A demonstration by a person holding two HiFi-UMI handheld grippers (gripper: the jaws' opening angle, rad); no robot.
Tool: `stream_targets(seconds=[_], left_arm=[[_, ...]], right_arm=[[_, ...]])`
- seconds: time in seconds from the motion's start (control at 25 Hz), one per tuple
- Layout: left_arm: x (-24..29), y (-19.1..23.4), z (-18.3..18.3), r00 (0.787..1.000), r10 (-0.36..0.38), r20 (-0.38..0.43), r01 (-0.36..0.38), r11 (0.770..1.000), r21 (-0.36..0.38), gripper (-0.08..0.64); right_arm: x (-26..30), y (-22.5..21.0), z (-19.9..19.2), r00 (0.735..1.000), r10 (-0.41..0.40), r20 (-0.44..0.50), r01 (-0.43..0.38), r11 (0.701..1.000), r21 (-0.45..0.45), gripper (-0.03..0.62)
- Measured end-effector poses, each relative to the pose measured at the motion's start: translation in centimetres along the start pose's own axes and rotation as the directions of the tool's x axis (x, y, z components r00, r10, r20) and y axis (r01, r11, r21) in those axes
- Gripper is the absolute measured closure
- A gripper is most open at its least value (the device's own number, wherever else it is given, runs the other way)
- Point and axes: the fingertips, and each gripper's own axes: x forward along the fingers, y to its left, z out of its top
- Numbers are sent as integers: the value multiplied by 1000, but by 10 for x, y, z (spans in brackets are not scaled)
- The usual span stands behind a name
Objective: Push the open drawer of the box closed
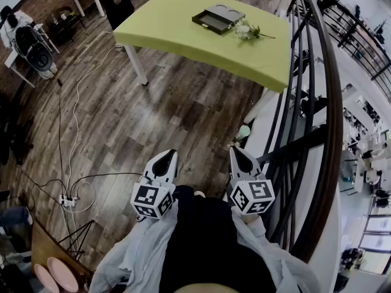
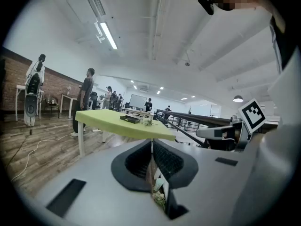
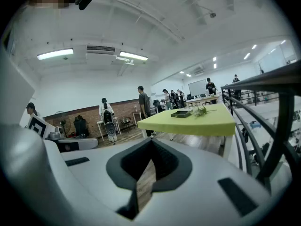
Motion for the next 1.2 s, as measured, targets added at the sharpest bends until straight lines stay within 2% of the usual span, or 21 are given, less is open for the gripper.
stream_targets(seconds=[0.24, 0.44, 0.72, 0.92, 0.96, 1.08, 1.2], left_arm=[[0, -5, -2, 1000, 15, -8, -15, 1000, 5, 534], [1, -5, -4, 999, 29, -18, -29, 1000, 1, 534], [2, -12, -10, 999, 36, -31, -36, 999, 1, 532], [5, -13, -7, 1000, 23, -20, -24, 999, -38, 529], [8, -12, -7, 999, 24, -23, -25, 999, -35, 515], [18, -11, -9, 999, 17, -41, -18, 1000, -18, 402], [29, -9, -9, 999, 7, -46, -8, 1000, -9, 402]], right_arm=[[-2, -3, -3, 1000, 6, 4, -6, 999, 37, 586], [-5, -6, -4, 1000, -4, -7, 4, 1000, 0, 586], [-10, -17, -15, 999, -20, -36, 22, 998, 59, 586], [-8, -19, -18, 999, -17, -49, 20, 998, 66, 586], [-7, -20, -19, 998, -16, -52, 20, 998, 68, 586], [-1, -23, -19, 998, -16, -58, 20, 998, 68, 586], [8, -27, -17, 998, -17, -57, 21, 998, 65, 586]])
